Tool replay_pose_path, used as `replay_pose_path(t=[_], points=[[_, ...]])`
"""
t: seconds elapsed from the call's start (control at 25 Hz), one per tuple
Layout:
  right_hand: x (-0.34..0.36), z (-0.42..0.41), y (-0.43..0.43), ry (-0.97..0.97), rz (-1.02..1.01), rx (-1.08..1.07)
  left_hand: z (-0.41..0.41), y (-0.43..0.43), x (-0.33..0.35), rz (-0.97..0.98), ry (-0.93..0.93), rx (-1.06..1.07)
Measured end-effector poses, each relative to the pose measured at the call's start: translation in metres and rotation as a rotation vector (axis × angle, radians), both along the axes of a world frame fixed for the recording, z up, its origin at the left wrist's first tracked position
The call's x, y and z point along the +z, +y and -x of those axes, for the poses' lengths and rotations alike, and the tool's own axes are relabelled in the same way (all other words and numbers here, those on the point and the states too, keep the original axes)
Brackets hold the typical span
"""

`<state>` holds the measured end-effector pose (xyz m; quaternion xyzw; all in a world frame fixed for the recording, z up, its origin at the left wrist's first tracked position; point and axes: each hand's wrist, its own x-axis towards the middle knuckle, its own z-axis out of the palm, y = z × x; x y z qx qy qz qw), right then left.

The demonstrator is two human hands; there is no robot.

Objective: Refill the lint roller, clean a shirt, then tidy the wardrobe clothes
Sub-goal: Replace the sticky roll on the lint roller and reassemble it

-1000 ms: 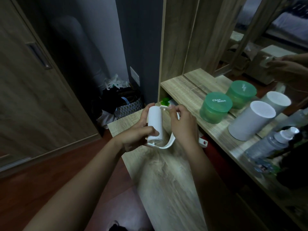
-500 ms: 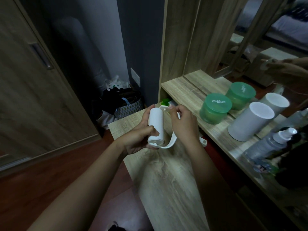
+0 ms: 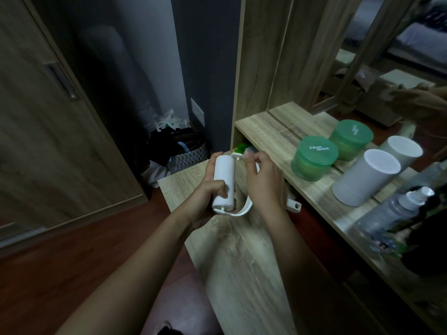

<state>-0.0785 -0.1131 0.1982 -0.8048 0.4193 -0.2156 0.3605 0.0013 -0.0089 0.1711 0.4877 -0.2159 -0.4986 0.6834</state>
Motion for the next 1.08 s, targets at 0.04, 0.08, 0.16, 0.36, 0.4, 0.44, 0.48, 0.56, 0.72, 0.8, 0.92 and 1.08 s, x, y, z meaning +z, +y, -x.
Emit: replay_pose_path(t=[0.04, 0.08, 0.16, 0.36, 0.4, 0.44, 0.48, 0.56, 0.72, 0.8, 0.92, 1.08], points=[[-0.001, -0.001, 0.001, 0.0, 0.001, -0.002, 0.002, -0.001, 0.0, 0.021, 0.02, 0.019], [-0.002, -0.001, 0.002, 0.002, 0.002, -0.006, 0.004, -0.001, 0.001, 0.04, 0.042, 0.028], [-0.002, -0.002, 0.003, 0.006, 0.001, -0.018, 0.007, -0.001, 0.002, 0.054, 0.092, 0.038], [0.002, -0.002, 0.007, -0.011, -0.033, -0.033, 0.013, -0.007, 0.008, -0.031, -0.007, 0.155], [0.002, -0.002, 0.008, -0.016, -0.031, -0.032, 0.014, -0.008, 0.008, -0.057, -0.047, 0.183], [0.001, -0.003, 0.009, -0.017, -0.029, -0.031, 0.015, -0.008, 0.008, -0.073, -0.075, 0.203], [0.0, -0.002, 0.009, -0.008, -0.028, -0.026, 0.016, -0.008, 0.008, -0.083, -0.101, 0.215], [-0.001, -0.003, 0.009, 0.026, -0.035, -0.018, 0.017, -0.007, 0.006, -0.092, -0.131, 0.228], [-0.001, -0.001, 0.011, 0.046, -0.045, -0.024, 0.017, -0.006, 0.003, -0.081, -0.127, 0.217], [0.0, -0.001, 0.013, 0.032, -0.063, -0.041, 0.014, -0.004, 0.004, -0.077, -0.149, 0.196], [0.002, -0.002, 0.014, -0.001, -0.078, -0.053, 0.012, -0.002, 0.009, -0.053, -0.171, 0.166], [0.003, -0.002, 0.018, -0.016, -0.069, -0.051, 0.013, 0.0, 0.011, -0.044, -0.201, 0.176]])
